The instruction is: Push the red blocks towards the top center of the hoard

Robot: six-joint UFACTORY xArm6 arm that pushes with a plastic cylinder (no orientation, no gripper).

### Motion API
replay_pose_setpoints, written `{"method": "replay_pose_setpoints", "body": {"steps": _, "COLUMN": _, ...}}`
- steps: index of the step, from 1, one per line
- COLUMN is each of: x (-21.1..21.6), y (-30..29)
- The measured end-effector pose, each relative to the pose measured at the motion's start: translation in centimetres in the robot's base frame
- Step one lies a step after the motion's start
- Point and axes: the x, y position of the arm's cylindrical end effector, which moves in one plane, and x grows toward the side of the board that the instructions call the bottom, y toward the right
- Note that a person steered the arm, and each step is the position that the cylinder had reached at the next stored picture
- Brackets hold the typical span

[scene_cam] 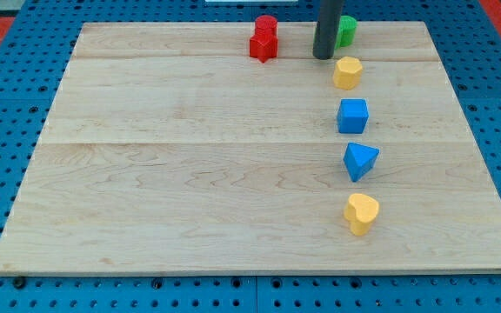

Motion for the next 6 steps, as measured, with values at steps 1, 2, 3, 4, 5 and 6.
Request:
{"method": "replay_pose_setpoints", "body": {"steps": 1, "x": 3.0, "y": -5.2}}
{"method": "replay_pose_setpoints", "body": {"steps": 2, "x": 5.7, "y": -11.5}}
{"method": "replay_pose_setpoints", "body": {"steps": 3, "x": 6.7, "y": -20.6}}
{"method": "replay_pose_setpoints", "body": {"steps": 4, "x": 6.3, "y": -19.0}}
{"method": "replay_pose_setpoints", "body": {"steps": 5, "x": 5.5, "y": -9.7}}
{"method": "replay_pose_setpoints", "body": {"steps": 6, "x": 2.1, "y": -7.4}}
